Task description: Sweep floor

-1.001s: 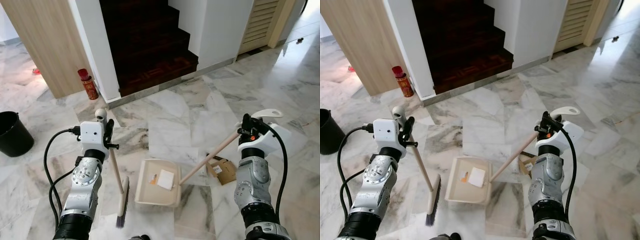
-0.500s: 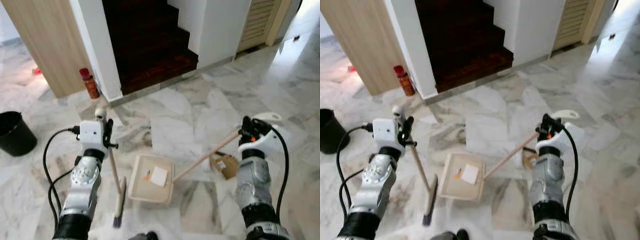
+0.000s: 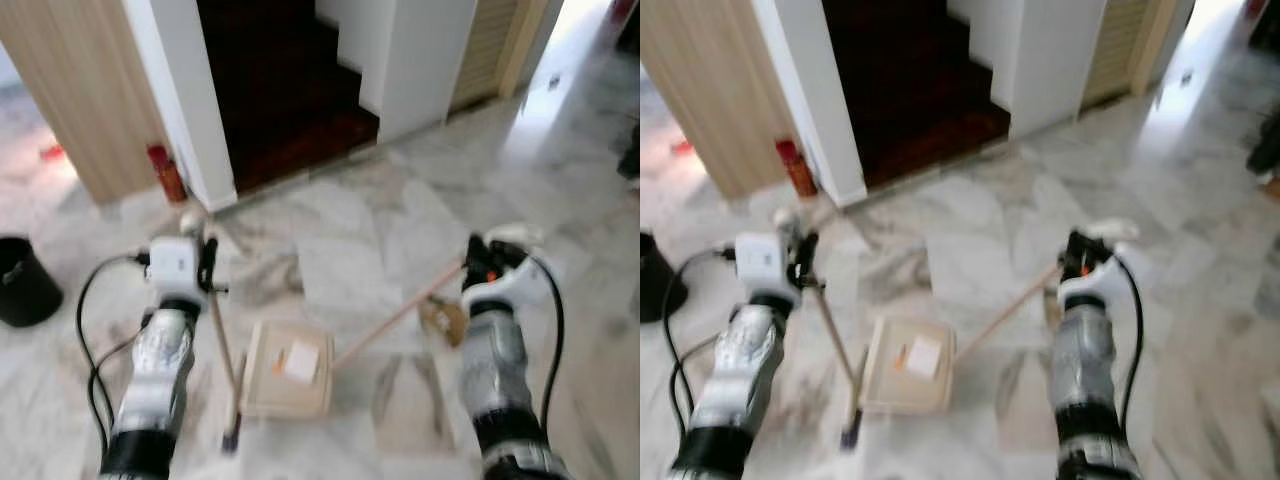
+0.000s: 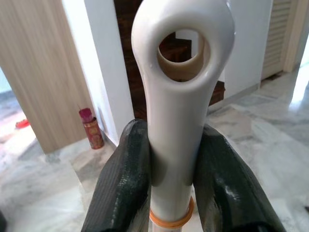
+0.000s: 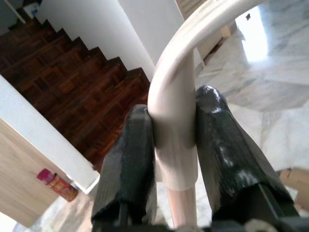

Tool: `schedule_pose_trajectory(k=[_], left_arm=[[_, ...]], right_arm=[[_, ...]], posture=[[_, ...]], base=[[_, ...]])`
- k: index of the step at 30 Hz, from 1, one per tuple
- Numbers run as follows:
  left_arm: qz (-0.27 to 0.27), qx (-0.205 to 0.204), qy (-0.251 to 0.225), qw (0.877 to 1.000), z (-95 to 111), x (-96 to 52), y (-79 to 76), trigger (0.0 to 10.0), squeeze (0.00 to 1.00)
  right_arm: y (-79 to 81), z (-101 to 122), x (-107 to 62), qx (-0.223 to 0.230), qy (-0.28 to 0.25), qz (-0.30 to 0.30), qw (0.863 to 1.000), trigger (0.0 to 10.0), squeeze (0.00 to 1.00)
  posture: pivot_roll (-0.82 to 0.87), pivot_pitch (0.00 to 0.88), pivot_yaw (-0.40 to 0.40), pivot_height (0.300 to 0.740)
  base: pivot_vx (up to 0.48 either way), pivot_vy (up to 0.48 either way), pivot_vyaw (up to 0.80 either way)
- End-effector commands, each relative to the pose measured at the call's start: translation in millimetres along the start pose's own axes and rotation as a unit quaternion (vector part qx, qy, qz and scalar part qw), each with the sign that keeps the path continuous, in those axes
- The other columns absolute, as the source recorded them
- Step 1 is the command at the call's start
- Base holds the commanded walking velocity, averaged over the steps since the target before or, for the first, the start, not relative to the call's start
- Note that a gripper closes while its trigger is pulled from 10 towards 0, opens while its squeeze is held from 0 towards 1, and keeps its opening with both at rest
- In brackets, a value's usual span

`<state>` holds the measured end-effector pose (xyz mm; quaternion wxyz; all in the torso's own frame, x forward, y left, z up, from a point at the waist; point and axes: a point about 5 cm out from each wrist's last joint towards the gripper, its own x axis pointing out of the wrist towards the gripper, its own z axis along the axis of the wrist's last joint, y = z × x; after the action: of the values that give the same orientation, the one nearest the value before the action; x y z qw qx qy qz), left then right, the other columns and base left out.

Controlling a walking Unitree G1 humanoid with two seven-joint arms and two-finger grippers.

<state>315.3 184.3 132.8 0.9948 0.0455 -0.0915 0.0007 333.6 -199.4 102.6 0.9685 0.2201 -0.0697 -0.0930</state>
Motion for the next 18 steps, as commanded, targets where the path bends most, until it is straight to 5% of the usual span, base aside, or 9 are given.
schedule_pose_trajectory(k=[1, 18], left_arm=[[-0.005, 0.0, -0.026, 1.0, 10.3, 4.7, -3.0, 10.0, 0.0], [-0.015, -0.002, -0.032, 0.999, 14.3, 10.0, -6.0, 10.0, 0.0]], right_arm=[[-0.1, 8.2, 3.2, 0.013, -0.018, 0.0, 1.0, 10.0, 0.0], [5.2, 6.0, 3.6, 0.02, -0.019, 0.006, 1.0, 10.0, 0.0]], posture=[[0.06, 0.0, 0.051, 0.74], [0.05, 0.0, 0.068, 0.74]], base=[[0.0, 0.247, 0.0], [0.0, 0.255, 0.0]])
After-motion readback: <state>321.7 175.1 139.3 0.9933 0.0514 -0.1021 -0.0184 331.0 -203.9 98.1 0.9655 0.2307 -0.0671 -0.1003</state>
